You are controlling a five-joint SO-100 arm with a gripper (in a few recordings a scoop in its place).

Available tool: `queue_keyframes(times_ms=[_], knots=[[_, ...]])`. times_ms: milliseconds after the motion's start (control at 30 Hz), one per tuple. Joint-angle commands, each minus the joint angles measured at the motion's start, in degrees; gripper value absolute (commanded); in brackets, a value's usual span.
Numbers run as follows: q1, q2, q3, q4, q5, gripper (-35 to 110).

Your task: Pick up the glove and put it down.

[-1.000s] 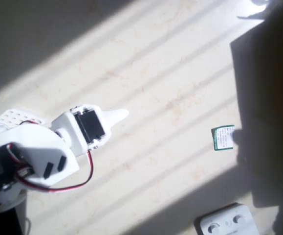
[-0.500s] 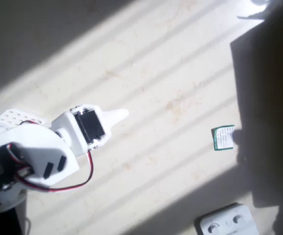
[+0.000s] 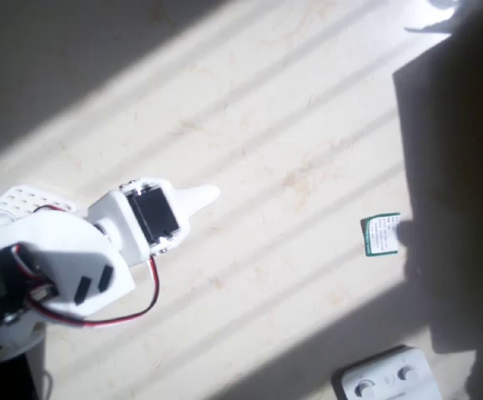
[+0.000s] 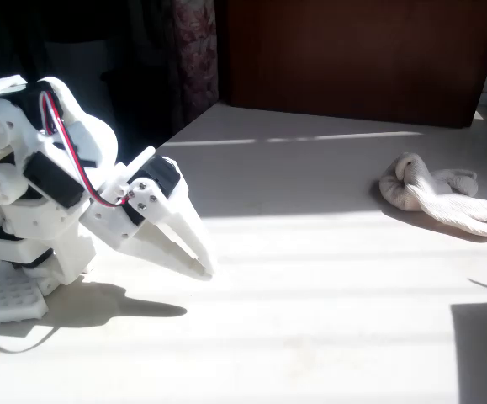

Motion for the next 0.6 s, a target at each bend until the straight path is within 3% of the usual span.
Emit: queue_keyframes(times_ms=[0,567], knots=[[-0.44,0.26,0.00,-0.18,-0.26,0],[-1.14,0.35,0.00,-0.70,0.00,1]])
